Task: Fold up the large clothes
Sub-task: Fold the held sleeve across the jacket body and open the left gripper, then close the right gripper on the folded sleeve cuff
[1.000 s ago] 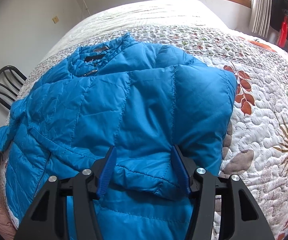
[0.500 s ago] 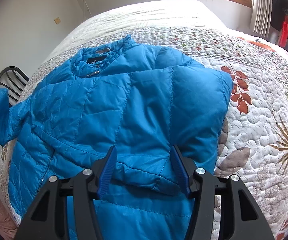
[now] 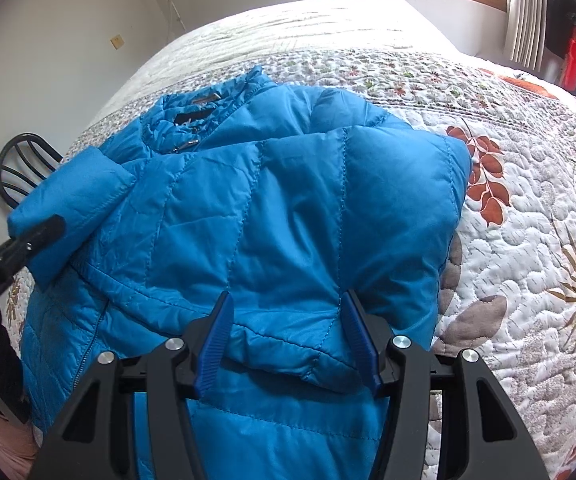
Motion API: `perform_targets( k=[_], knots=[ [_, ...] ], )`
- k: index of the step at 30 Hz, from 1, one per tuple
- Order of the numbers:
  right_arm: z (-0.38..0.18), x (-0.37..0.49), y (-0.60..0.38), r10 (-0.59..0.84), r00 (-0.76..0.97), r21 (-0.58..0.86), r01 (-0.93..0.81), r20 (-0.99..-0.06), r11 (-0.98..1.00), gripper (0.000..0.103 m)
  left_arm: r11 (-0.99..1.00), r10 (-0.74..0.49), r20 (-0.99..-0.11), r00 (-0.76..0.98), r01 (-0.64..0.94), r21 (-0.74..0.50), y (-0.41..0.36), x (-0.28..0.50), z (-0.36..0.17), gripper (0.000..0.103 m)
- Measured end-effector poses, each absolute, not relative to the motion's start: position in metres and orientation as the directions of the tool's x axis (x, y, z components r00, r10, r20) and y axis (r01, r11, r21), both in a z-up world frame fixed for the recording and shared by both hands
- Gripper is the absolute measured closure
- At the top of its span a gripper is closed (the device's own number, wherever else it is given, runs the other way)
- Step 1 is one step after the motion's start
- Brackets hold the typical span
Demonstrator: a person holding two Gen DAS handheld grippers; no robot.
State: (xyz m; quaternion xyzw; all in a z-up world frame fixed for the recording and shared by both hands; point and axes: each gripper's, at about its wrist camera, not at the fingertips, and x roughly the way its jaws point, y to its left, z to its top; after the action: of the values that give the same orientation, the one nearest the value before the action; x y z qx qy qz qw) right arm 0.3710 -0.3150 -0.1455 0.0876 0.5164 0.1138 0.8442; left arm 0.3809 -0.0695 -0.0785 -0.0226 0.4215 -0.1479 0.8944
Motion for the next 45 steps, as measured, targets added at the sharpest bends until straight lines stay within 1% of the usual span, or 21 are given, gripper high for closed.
perform_targets(
  k=[7,9,20,22,24,26,28,30,31,34,36,39,42,45],
  knots=[
    [-0.151,0.372,-0.311,0.268,0.442,0.249,-0.101,-0.856,0.963,0.046,0.946,-0.312,-0.788,0.53,0.254,-0.202,-0.072,0.391,-0.109,0.093],
    [-0.152,0.372,-0.309,0.257,0.446,0.24,-0.095,-0.857,0.966,0.046,0.947,-0.304,-0.794,0.526,0.254,-0.195,-0.074,0.392,-0.112,0.09],
    [-0.155,0.371,-0.3,0.199,0.481,0.181,-0.084,-0.854,0.98,0.046,0.948,-0.304,-0.786,0.539,0.251,-0.195,-0.071,0.389,-0.12,0.083],
    [-0.152,0.37,-0.299,0.192,0.488,0.174,-0.081,-0.851,0.981,0.046,0.947,-0.306,-0.789,0.533,0.255,-0.195,-0.07,0.385,-0.114,0.071],
    [-0.147,0.368,-0.298,0.197,0.49,0.181,-0.081,-0.849,0.98,0.045,0.94,-0.324,-0.79,0.52,0.272,-0.206,-0.068,0.376,-0.104,0.047],
    [-0.141,0.367,-0.298,0.209,0.489,0.194,-0.082,-0.847,0.977,0.044,0.938,-0.331,-0.778,0.533,0.278,-0.209,-0.058,0.361,-0.088,0.034],
    [-0.135,0.366,-0.296,0.227,0.487,0.211,-0.088,-0.843,0.973,0.044,0.927,-0.361,-0.757,0.544,0.294,-0.232,-0.04,0.347,-0.071,0.032],
    [-0.128,0.367,-0.289,0.269,0.475,0.248,-0.109,-0.838,0.963,0.044,0.925,-0.375,-0.74,0.559,0.282,-0.256,-0.016,0.338,-0.057,0.023],
    [-0.125,0.369,-0.283,0.293,0.46,0.265,-0.126,-0.838,0.956,0.044,0.934,-0.353,-0.73,0.585,0.261,-0.243,-0.004,0.334,-0.05,0.023],
    [-0.114,0.379,-0.252,0.344,0.414,0.294,-0.181,-0.843,0.939,0.044,0.979,-0.203,-0.726,0.657,0.145,-0.142,0.034,0.341,-0.039,0.021],
    [-0.108,0.387,-0.228,0.367,0.395,0.302,-0.218,-0.842,0.928,0.044,0.994,-0.106,-0.757,0.645,0.054,-0.094,0.058,0.36,-0.046,0.021],
    [-0.104,0.397,-0.196,0.397,0.366,0.324,-0.246,-0.842,0.914,0.043,0.998,-0.031,-0.784,0.619,-0.023,-0.057,0.08,0.385,-0.064,0.022],
    [-0.104,0.404,-0.17,0.444,0.332,0.364,-0.276,-0.832,0.889,0.04,0.997,-0.045,-0.81,0.585,-0.029,-0.077,0.089,0.403,-0.082,0.022],
    [-0.107,0.411,-0.147,0.417,0.324,0.328,-0.294,-0.849,0.898,0.037,0.994,-0.075,-0.823,0.564,-0.02,-0.104,0.091,0.406,-0.101,0.022]
  ],
)
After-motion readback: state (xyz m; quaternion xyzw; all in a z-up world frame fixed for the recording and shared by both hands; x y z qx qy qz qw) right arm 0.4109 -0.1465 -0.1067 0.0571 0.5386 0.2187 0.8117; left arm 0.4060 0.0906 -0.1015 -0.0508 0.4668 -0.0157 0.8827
